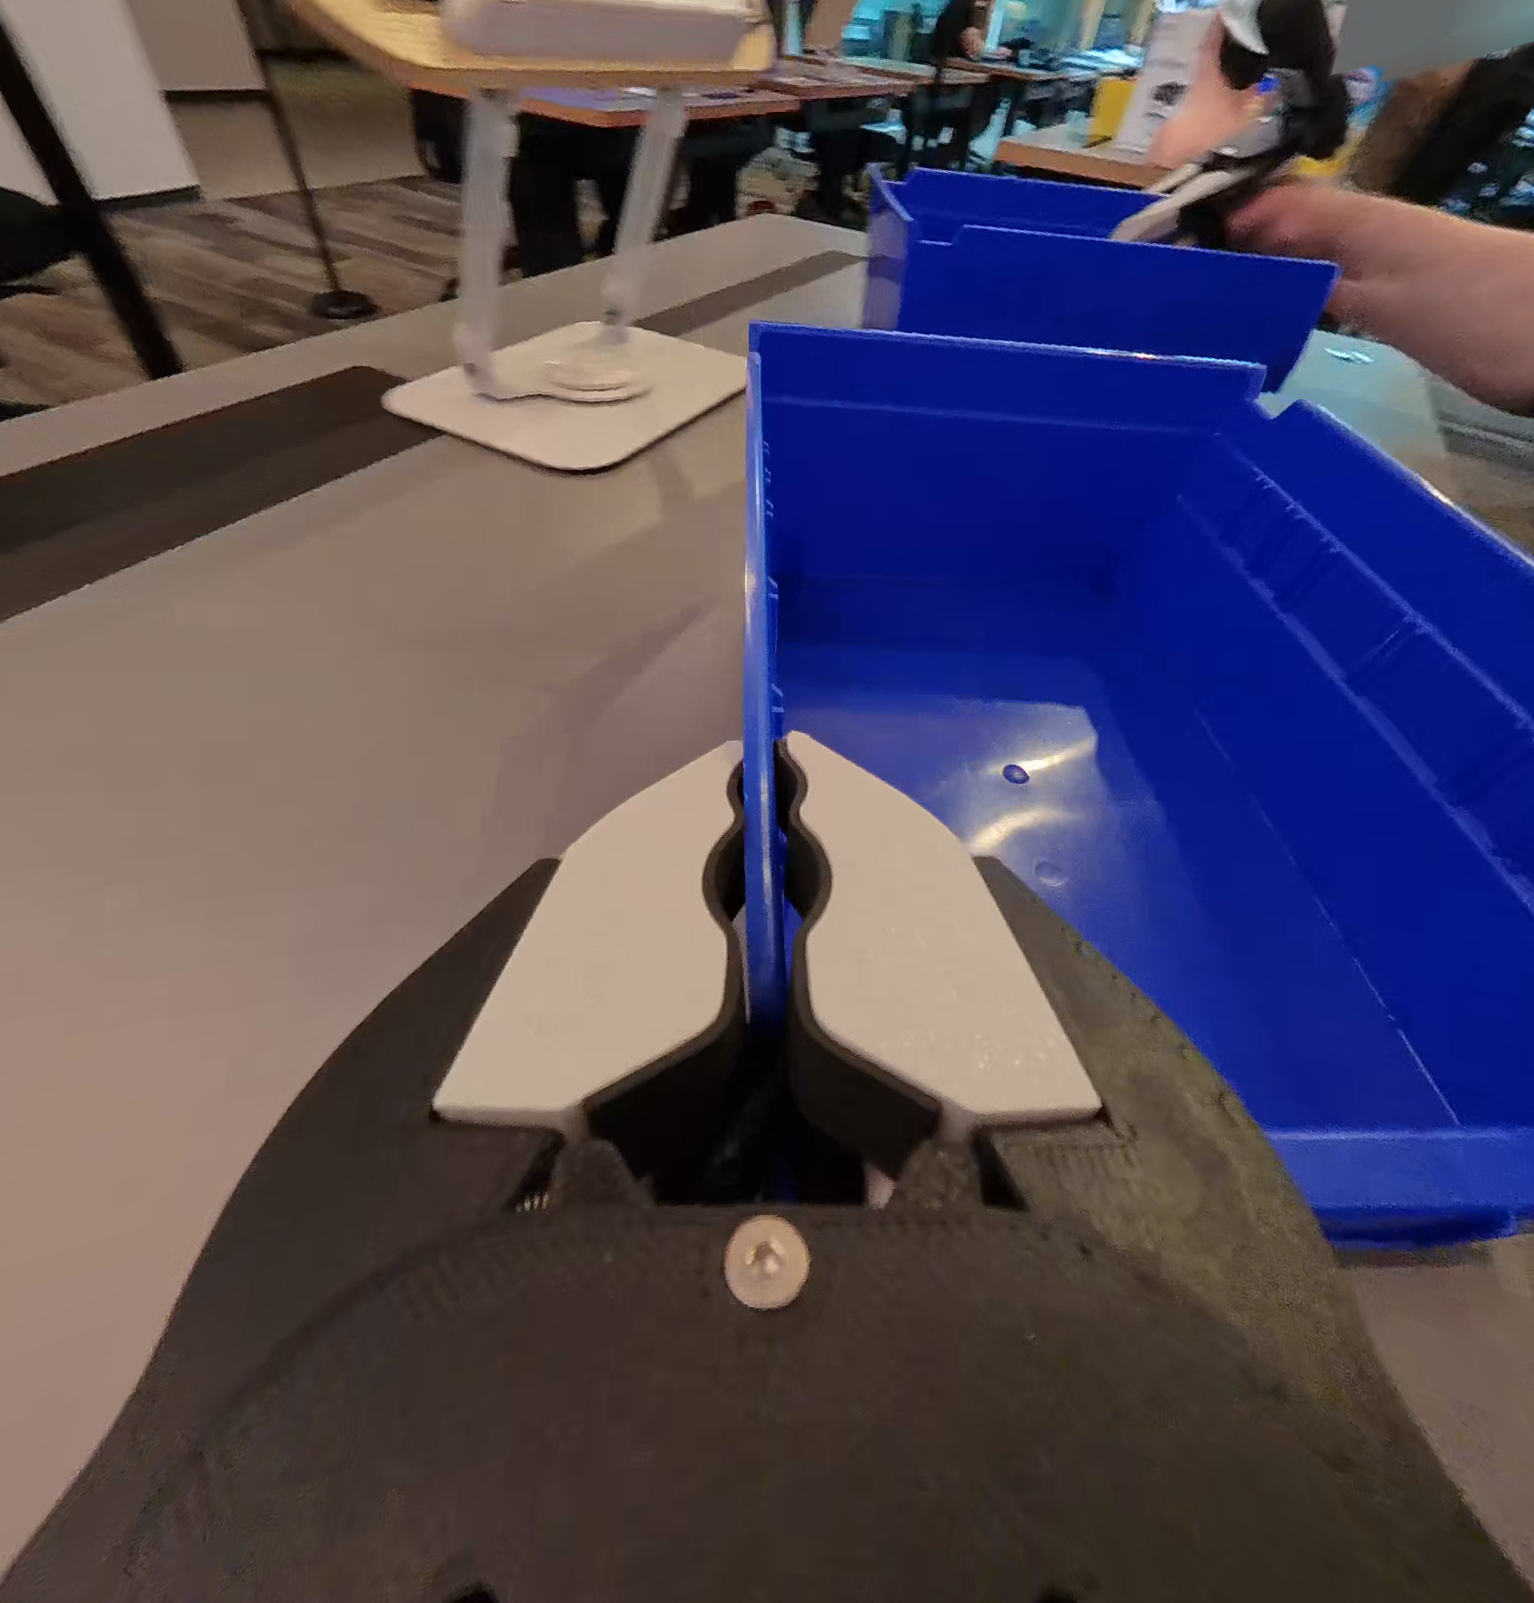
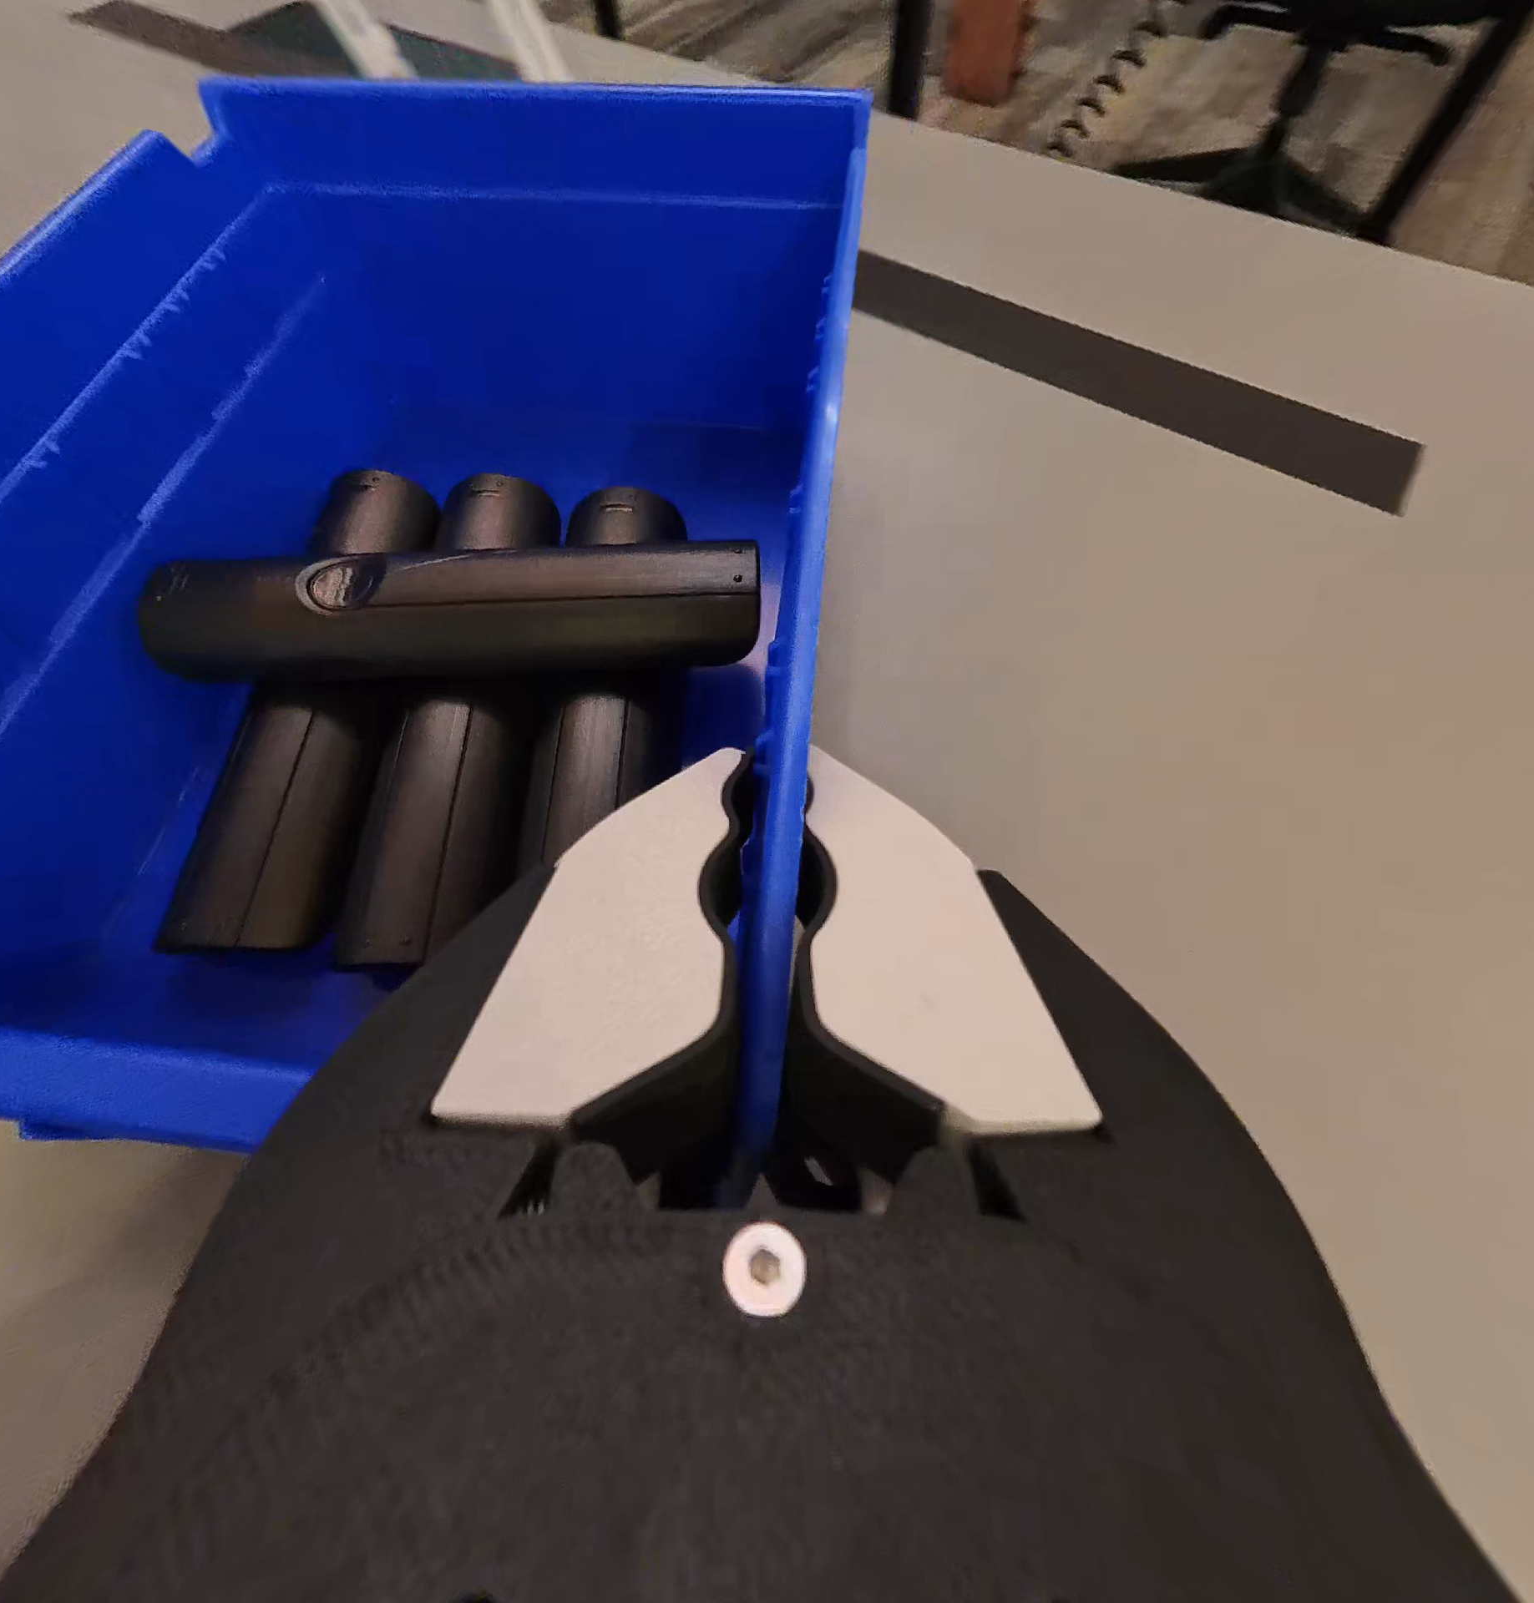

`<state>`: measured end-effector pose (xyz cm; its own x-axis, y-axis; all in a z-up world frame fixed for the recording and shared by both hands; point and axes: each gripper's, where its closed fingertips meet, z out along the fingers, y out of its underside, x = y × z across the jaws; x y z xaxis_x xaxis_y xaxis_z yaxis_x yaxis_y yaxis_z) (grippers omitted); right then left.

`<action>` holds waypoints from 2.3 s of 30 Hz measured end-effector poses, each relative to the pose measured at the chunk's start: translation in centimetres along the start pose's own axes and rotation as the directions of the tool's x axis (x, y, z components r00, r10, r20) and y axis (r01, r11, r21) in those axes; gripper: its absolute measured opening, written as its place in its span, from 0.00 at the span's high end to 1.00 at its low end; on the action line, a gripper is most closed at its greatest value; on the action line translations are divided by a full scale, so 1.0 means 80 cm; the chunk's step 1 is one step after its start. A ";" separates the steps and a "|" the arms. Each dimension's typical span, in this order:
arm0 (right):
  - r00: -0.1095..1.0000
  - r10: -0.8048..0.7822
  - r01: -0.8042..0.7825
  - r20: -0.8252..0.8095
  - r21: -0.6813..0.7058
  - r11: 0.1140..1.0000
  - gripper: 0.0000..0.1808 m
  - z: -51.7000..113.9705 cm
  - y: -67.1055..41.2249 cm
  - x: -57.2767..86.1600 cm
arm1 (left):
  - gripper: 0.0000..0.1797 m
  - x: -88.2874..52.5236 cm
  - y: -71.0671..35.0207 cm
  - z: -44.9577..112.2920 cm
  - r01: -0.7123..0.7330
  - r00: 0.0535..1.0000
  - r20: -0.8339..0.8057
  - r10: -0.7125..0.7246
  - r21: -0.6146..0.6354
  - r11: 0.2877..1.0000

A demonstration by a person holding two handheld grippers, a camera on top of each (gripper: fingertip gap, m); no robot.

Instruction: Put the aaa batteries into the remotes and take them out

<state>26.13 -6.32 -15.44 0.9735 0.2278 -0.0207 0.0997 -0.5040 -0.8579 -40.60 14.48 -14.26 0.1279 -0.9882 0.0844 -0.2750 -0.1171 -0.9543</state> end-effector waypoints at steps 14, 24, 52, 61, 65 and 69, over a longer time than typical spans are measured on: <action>0.904 -0.199 0.204 0.377 0.026 0.979 0.97 0.084 -0.046 -0.140 | 0.98 0.194 -0.013 0.098 -0.144 0.925 -0.355 0.134 -0.001 0.990; 0.791 -0.288 0.311 0.540 0.050 0.949 0.97 0.186 -0.103 -0.222 | 0.97 0.232 -0.023 0.135 -0.149 0.878 -0.457 0.144 0.025 0.989; 0.929 -0.041 0.133 0.367 -0.228 0.965 0.67 0.011 -0.058 -0.417 | 0.71 0.025 -0.119 0.184 0.112 0.976 0.206 -0.073 -0.182 0.977; 0.931 -0.004 0.114 0.364 -0.284 0.952 0.73 0.020 -0.021 -0.468 | 0.73 0.003 -0.076 0.217 0.203 0.966 0.228 -0.124 -0.363 0.909; 0.935 -0.025 0.142 0.354 -0.310 0.940 0.78 0.027 -0.018 -0.474 | 0.77 -0.008 -0.074 0.215 0.202 0.959 0.265 -0.104 -0.380 0.903; 0.932 -0.086 0.213 0.353 -0.338 0.917 0.82 0.028 -0.017 -0.478 | 0.81 -0.023 -0.071 0.209 0.192 0.949 0.310 -0.064 -0.404 0.895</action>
<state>-11.67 -12.52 -14.64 0.8255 0.5499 -0.1269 0.3680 -0.6951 -0.6176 -23.34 18.58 -13.82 0.4340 -0.8994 0.0522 -0.6062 -0.3343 -0.7216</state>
